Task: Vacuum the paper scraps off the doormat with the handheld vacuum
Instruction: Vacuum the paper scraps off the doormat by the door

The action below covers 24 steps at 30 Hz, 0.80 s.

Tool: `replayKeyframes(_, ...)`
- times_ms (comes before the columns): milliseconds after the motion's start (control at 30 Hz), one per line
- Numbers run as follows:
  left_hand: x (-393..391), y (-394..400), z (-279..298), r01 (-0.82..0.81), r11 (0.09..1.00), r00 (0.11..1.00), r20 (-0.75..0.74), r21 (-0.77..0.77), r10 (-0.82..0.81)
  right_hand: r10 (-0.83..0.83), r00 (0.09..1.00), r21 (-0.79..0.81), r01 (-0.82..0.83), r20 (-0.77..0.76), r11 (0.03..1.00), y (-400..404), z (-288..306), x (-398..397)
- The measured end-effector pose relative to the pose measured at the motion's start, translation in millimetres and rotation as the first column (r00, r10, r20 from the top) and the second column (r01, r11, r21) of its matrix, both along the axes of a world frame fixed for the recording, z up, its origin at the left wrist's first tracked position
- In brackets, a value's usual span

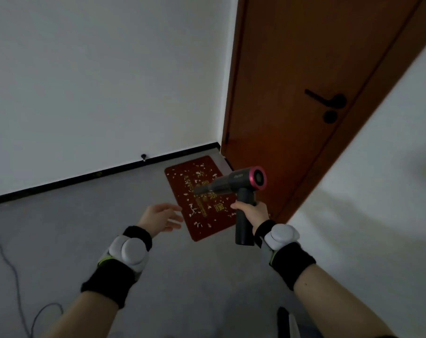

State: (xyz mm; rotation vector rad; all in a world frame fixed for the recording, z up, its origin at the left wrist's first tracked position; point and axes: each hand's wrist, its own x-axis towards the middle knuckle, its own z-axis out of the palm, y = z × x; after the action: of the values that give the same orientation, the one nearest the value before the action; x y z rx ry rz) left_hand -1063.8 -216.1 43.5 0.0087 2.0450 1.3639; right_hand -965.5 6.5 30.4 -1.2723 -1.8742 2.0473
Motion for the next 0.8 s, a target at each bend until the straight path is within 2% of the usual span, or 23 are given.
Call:
replayKeyframes(67,-60.8,-2.4,-6.8,0.006,1.0,1.0,-0.008,0.006,-0.006,0.005,1.0,0.01,-0.005,-0.02,1.0,-1.5,-9.0,-66.9)
replayKeyframes(133,-98.2,-1.5,-9.3,0.006,1.0,1.0,0.007,0.026,-0.006,0.009,0.999,0.024,-0.008,-0.032,1.0,-1.5,-13.2,-101.2)
replayKeyframes(233,-205.1,-18.0,-29.6,0.008,0.999,1.0,0.002,0.04,-0.008,-0.03,1.0,-0.046,0.029,-0.008,0.999,-15.0,-43.0,-203.3)
replayKeyframes(300,-240.8,-25.2,-34.7,-0.014,0.999,1.0,0.013,0.051,0.013,-0.036,0.999,-0.087,0.039,0.028,0.995,-21.7,-50.6,-235.0)
replayKeyframes(367,-303.1,-42.6,-44.5,0.009,1.0,1.0,0.027,0.017,-0.009,-0.09,0.992,-0.105,0.099,0.089,0.99,-36.1,-64.1,-292.9)
replayKeyframes(467,-378.8,-55.7,-55.2,0.012,0.999,0.997,0.075,-0.03,-0.01,-0.144,0.984,-0.167,0.16,0.1,0.973,-52.8,-72.5,-352.4)
replayKeyframes(533,-441.1,-59.1,-72.9,0.009,0.997,0.991,0.133,-0.078,0.002,-0.2,0.962,-0.198,0.235,0.184,0.952,-60.6,-88.4,-401.4)
replayKeyframes(633,-469.2,-49.1,-90.9,0.01,0.995,0.982,0.189,-0.1,0.009,-0.253,0.939,-0.28,0.315,0.234,0.907,-66.7,-99.3,-424.3)
replayKeyframes(800,-565.6,-29.6,-142.4,0.091,0.98,0.97,0.237,-0.174,-0.048,-0.317,0.895,-0.211,0.391,0.315,0.896,-44.2,-149.4,-529.4)
